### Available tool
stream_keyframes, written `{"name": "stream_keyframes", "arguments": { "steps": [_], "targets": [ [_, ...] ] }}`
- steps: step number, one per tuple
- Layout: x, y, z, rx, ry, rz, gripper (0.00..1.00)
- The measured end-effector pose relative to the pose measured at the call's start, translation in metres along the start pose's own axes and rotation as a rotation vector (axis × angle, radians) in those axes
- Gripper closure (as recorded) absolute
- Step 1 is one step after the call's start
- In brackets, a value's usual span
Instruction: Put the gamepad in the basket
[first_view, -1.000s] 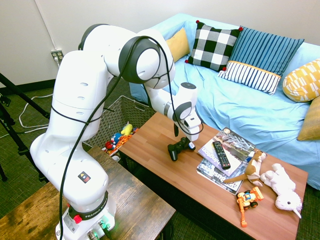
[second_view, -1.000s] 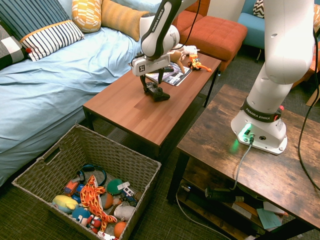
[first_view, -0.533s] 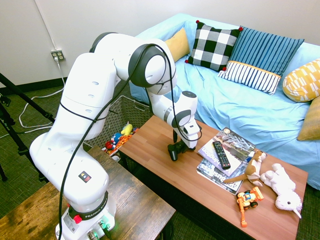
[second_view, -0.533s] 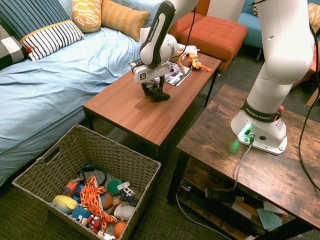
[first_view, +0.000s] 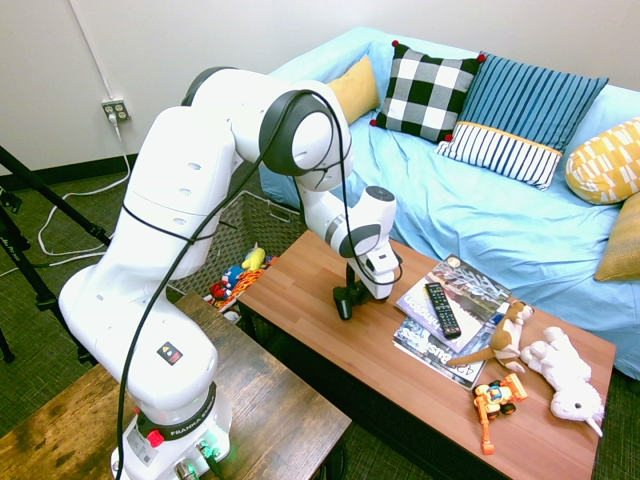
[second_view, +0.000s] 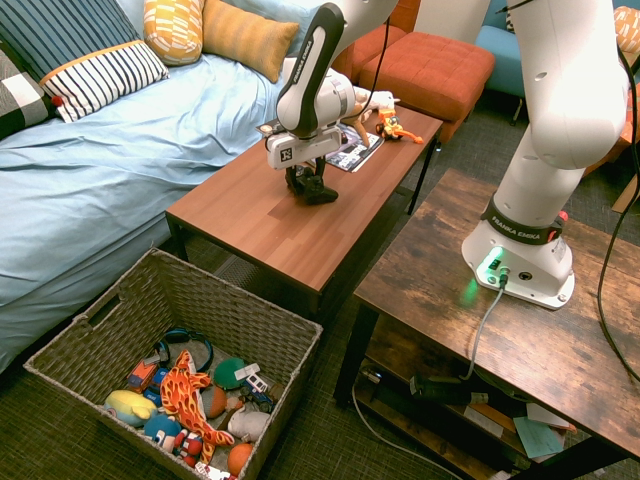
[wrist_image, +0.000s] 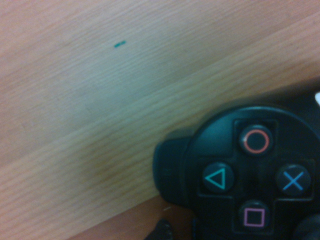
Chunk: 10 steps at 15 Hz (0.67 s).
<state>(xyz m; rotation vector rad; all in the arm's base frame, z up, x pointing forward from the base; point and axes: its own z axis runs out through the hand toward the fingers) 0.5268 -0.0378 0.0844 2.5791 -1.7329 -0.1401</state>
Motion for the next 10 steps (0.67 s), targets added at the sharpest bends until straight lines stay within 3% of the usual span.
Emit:
{"name": "stream_keyframes", "arguments": {
  "steps": [4,6,10],
  "targets": [
    [0.005,-0.002,-0.007,0.02,0.0,-0.029,1.0],
    [0.002,-0.016,-0.038,0.06,0.046,-0.059,1.0],
    [-0.087,-0.069,-0.104,0.106,0.121,-0.182,1.0]
  ]
}}
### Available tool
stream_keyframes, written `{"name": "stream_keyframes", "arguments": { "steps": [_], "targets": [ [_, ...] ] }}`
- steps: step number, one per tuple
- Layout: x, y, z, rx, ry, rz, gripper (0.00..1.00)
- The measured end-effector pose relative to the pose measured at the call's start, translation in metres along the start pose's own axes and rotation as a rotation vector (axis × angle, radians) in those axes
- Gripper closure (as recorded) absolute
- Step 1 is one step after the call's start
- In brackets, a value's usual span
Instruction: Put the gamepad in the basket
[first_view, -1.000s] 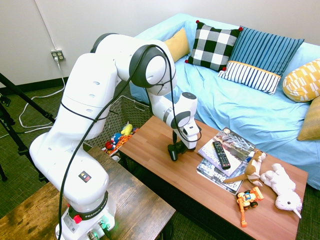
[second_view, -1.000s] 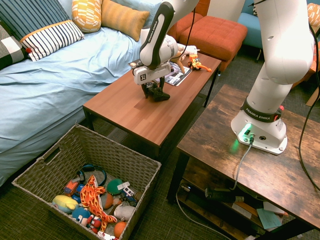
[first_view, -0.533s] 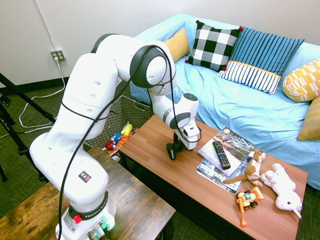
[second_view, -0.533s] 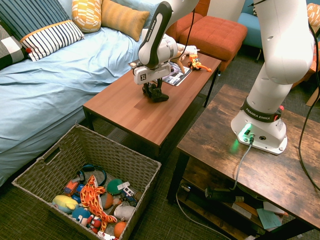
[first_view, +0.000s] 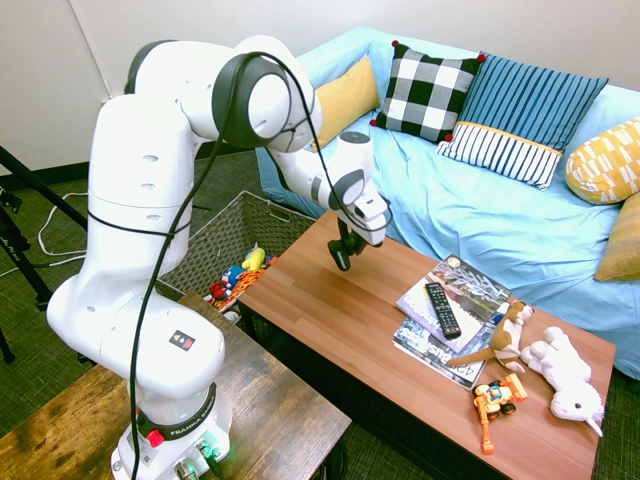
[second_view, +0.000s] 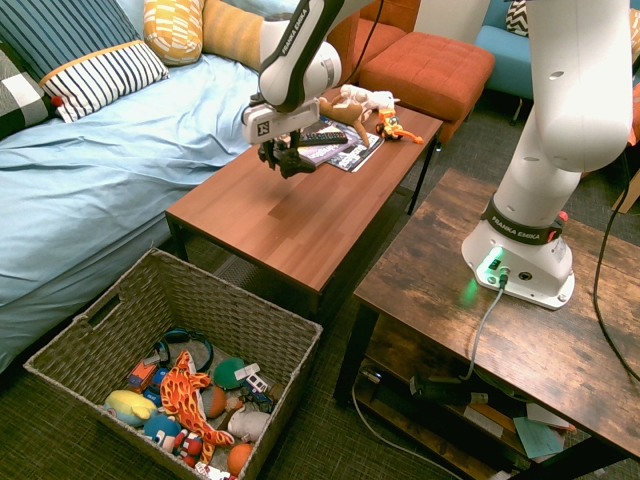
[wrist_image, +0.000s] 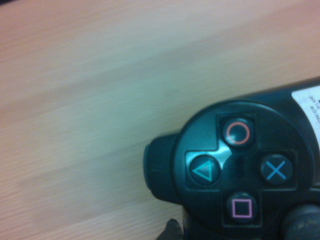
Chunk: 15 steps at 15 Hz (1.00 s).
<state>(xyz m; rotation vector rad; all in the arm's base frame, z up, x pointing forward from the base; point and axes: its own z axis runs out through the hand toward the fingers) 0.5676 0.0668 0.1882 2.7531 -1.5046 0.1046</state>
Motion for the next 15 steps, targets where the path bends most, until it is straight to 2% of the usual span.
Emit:
{"name": "stream_keyframes", "arguments": {
  "steps": [5,7,9,12,15],
  "targets": [
    [-0.134,-0.072,-0.028,0.029,0.011,-0.154,1.0],
    [-0.197,-0.092,-0.026,0.02,0.015,-0.222,1.0],
    [-0.244,-0.113,0.003,-0.009,0.023,-0.258,1.0],
    [-0.259,-0.125,0.022,-0.02,0.006,-0.27,1.0],
    [-0.296,-0.139,0.087,-0.026,-0.048,-0.278,1.0]
  ]
}}
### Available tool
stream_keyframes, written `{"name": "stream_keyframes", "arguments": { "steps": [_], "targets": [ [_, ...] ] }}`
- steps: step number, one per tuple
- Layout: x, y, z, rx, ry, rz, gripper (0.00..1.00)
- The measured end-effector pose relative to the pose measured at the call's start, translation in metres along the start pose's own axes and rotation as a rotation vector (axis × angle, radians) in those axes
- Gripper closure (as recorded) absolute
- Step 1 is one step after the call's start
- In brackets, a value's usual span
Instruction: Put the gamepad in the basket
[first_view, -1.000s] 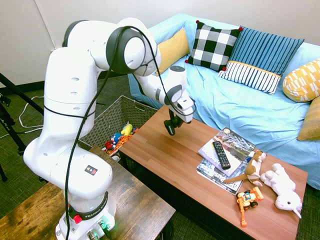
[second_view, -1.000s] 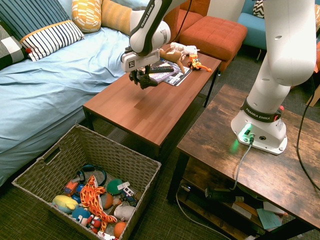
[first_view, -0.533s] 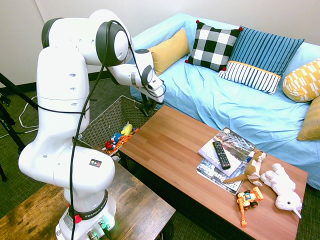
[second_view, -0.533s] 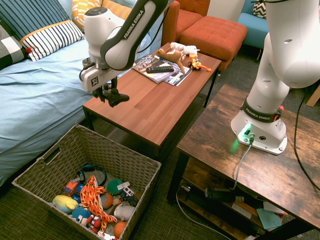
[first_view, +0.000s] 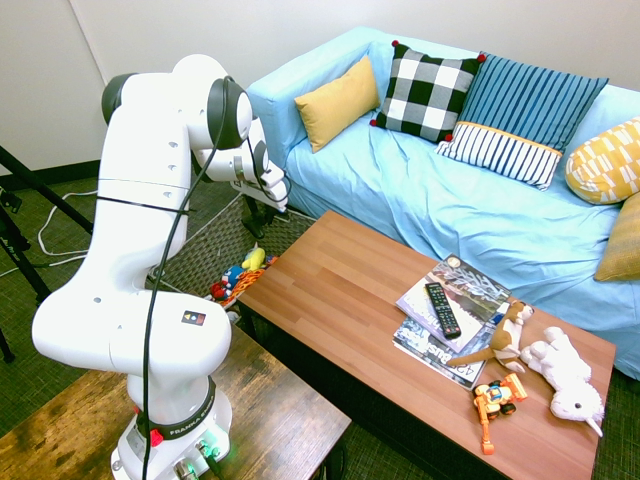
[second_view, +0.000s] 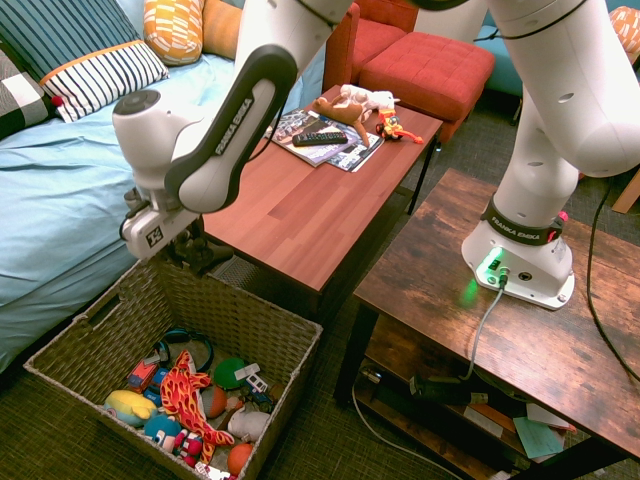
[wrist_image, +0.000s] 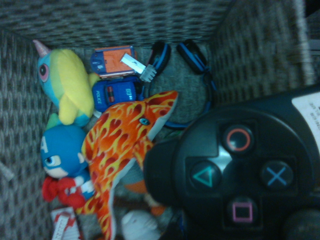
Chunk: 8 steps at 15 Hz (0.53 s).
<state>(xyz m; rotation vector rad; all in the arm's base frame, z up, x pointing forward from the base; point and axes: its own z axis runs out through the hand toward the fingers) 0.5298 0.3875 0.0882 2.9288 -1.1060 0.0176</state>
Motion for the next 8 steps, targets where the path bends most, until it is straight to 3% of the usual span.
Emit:
{"name": "stream_keyframes", "arguments": {
  "steps": [4,8],
  "targets": [
    [-0.046,-0.029,0.095,0.021,-0.083,-0.02,1.0],
    [-0.059,-0.042,0.158,0.007,-0.134,-0.031,1.0]
  ]
}}
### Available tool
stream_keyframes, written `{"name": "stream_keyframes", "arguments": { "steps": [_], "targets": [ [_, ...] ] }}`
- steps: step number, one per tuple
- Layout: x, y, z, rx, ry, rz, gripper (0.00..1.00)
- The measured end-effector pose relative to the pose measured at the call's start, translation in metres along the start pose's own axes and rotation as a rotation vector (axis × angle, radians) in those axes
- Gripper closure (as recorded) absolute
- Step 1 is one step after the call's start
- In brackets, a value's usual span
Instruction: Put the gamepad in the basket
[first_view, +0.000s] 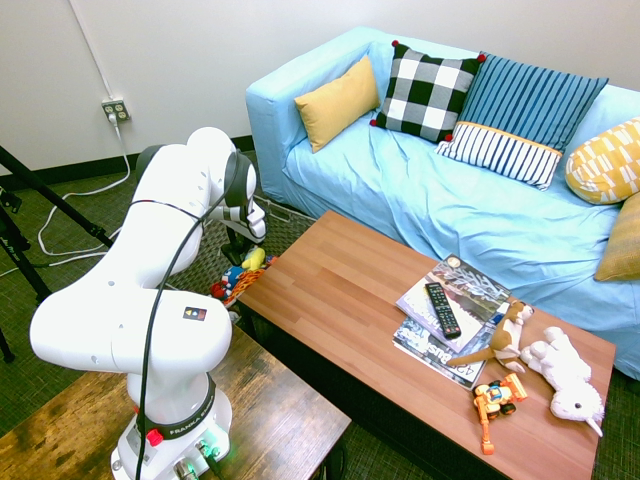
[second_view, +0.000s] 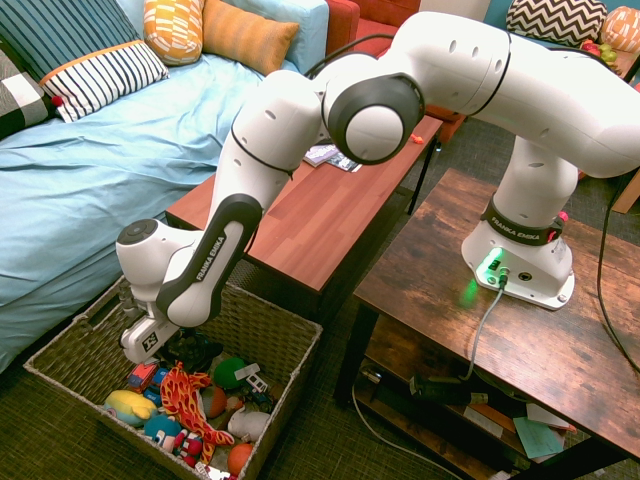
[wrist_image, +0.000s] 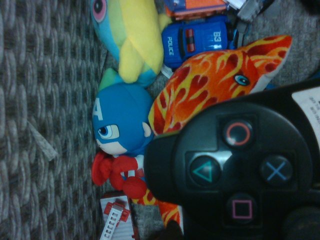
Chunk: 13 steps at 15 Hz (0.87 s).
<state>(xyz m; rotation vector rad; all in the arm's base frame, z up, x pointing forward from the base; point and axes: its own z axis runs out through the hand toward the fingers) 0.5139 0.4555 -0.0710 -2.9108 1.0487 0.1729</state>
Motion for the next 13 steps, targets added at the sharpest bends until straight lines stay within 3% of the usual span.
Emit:
{"name": "stream_keyframes", "arguments": {
  "steps": [1,13],
  "targets": [
    [0.001,-0.003,0.01,-0.008,-0.009,0.005,0.0],
    [0.005,-0.02,0.014,-0.002,-0.028,-0.02,0.0]
  ]
}}
